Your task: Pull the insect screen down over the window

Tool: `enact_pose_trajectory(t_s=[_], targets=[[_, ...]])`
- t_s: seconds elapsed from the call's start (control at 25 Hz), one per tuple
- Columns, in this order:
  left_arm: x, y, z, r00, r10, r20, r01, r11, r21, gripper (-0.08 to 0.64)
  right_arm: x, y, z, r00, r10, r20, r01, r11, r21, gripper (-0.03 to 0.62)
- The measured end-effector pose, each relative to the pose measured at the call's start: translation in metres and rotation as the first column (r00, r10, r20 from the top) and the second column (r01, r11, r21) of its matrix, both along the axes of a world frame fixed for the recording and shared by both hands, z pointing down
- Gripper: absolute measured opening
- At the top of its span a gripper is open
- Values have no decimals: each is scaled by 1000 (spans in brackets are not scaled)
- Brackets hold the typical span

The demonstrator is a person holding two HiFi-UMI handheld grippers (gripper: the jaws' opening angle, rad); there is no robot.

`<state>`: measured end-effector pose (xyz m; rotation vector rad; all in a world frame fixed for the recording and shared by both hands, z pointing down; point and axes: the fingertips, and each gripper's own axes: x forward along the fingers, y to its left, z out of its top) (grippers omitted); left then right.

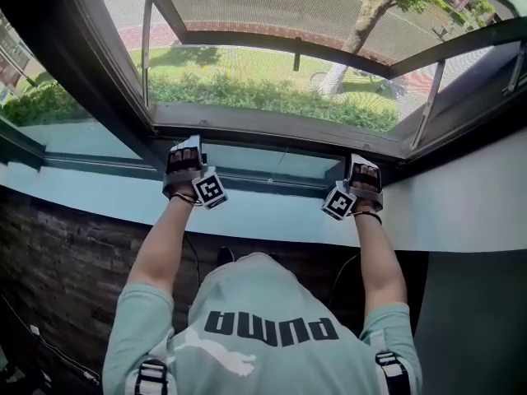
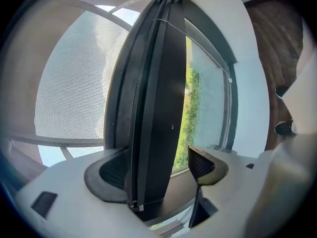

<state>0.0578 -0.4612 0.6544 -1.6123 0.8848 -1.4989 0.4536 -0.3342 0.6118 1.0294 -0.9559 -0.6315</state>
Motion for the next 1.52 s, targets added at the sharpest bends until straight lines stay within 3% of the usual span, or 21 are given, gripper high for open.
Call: enact_pose_trajectory(t_s=[0.16, 0.28, 0.36, 0.4, 0.44, 0.48, 0.52, 0.6, 0.68, 0.72, 0.76, 0.8, 0.84, 0.88, 0.92, 1.0, 1.08, 1.2, 1.32, 1.4, 1.52], targets=[[4, -1, -4, 999, 0, -41, 0, 1000, -10, 379, -1, 1, -2, 999, 25, 48, -25, 1000, 5, 137], [1, 3, -1, 989, -25, -144, 17, 998, -59, 379, -8, 4, 0, 994, 29, 106, -34, 999, 42, 137], [-3, 16, -3, 952, -75, -295, 35, 990, -140, 379, -21, 9, -3, 980, 24, 196, -42, 996, 84, 137], [-1, 24, -9, 912, -107, -396, 33, 981, -190, 379, -28, 13, -10, 964, 27, 266, -59, 992, 113, 137], [4, 31, -18, 852, -145, -502, 22, 970, -243, 369, -33, 16, -19, 938, 35, 345, -88, 986, 141, 137], [9, 39, -29, 773, -189, -605, 2, 955, -295, 318, -38, 21, -29, 902, 45, 430, -127, 978, 164, 137], [15, 46, -41, 679, -236, -695, -26, 939, -344, 220, -42, 25, -37, 851, 54, 522, -172, 968, 180, 137], [24, 58, -64, 468, -329, -820, -105, 901, -422, 83, -54, 32, -50, 710, 58, 702, -268, 944, 193, 128], [30, 70, -81, 240, -430, -871, -220, 849, -480, 21, -67, 40, -61, 532, 37, 846, -363, 913, 188, 67], [32, 77, -87, 123, -489, -864, -286, 816, -502, 14, -73, 44, -66, 438, 18, 899, -407, 895, 181, 24], [32, 83, -92, 22, -544, -839, -346, 783, -517, 14, -79, 49, -70, 343, -6, 939, -447, 878, 169, 8], [32, 90, -96, -49, -584, -810, -393, 757, -522, 12, -86, 55, -74, 255, -31, 966, -482, 862, 155, 8], [32, 96, -98, -83, -604, -792, -422, 742, -521, 12, -92, 61, -77, 182, -53, 982, -512, 848, 140, 8], [32, 103, -99, -84, -604, -793, -432, 739, -517, 12, -99, 68, -79, 127, -70, 989, -535, 835, 128, 8], [31, 108, -99, -60, -586, -808, -426, 747, -510, 12, -106, 74, -80, 90, -83, 993, -553, 825, 119, 8], [29, 117, -98, 12, -533, -846, -394, 775, -494, 12, -121, 86, -82, 51, -97, 994, -575, 811, 108, 8], [27, 123, -99, 60, -496, -866, -374, 793, -480, 12, -134, 96, -83, 32, -106, 994, -589, 801, 104, 8], [27, 132, -103, 95, -471, -877, -389, 793, -468, 12, -146, 108, -90, 18, -132, 991, -620, 776, 115, 8], [33, 139, -110, 134, -435, -890, -429, 784, -448, 12, -153, 117, -101, 32, -157, 987, -640, 755, 141, 8], [35, 147, -118, 154, -408, -900, -450, 782, -431, 12, -159, 122, -111, 48, -168, 985, -640, 752, 159, 8], [34, 164, -128, 164, -392, -905, -461, 780, -422, 12, -169, 134, -119, 53, -175, 983, -627, 761, 170, 8]])
